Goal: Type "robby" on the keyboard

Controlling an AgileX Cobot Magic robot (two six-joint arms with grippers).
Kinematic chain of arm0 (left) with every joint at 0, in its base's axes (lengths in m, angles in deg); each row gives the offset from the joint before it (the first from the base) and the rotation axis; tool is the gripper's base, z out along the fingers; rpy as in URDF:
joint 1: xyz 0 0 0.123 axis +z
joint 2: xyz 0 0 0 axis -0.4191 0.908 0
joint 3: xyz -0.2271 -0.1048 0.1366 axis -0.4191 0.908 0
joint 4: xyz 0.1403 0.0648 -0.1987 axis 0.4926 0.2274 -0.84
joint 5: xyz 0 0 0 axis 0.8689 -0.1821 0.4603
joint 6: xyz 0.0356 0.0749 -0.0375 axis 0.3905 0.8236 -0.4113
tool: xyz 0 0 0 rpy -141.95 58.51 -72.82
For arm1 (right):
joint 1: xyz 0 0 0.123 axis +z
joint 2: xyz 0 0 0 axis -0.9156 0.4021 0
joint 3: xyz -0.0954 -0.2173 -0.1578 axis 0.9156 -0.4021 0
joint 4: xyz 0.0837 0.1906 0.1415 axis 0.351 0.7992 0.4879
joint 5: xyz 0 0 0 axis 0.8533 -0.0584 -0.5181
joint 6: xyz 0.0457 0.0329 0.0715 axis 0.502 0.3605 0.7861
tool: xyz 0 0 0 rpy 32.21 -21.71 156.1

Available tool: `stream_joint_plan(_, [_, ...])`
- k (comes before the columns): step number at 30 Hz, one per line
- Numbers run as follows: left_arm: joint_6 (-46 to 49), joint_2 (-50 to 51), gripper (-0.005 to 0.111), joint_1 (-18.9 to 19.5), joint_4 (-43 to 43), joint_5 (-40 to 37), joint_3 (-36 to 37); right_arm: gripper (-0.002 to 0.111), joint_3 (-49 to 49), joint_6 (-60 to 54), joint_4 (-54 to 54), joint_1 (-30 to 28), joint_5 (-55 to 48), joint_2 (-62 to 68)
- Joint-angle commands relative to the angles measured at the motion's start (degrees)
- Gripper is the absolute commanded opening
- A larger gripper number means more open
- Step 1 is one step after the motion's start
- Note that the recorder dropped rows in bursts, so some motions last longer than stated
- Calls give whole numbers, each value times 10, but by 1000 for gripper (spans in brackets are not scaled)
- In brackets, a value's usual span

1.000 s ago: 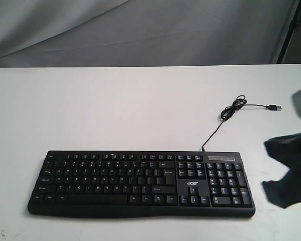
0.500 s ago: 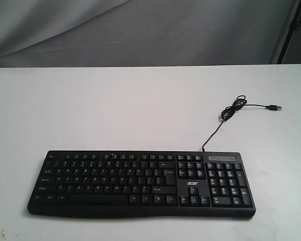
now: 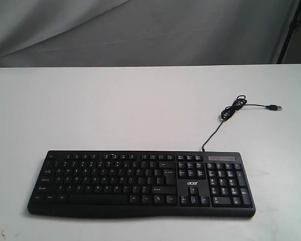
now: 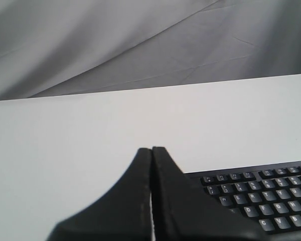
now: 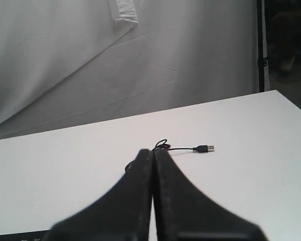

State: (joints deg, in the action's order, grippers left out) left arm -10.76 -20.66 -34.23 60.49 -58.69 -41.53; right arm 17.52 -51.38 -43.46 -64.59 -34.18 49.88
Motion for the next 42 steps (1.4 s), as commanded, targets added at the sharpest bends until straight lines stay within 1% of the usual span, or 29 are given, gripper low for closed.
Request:
stream_joint_plan(1, [-2, -2, 0, -4, 3, 4, 2, 0, -3, -22, 6, -5, -28, -11])
stream_joint_plan(5, [-2, -2, 0, -4, 3, 4, 2, 0, -3, -22, 10, -5, -43, -11])
stream_joint_plan(11, [-2, -2, 0, -4, 3, 4, 2, 0, -3, -22, 95, -5, -101, -11])
stream_joint_plan(42, [-2, -2, 0, -4, 3, 4, 2, 0, -3, -22, 95, -5, -101, -11])
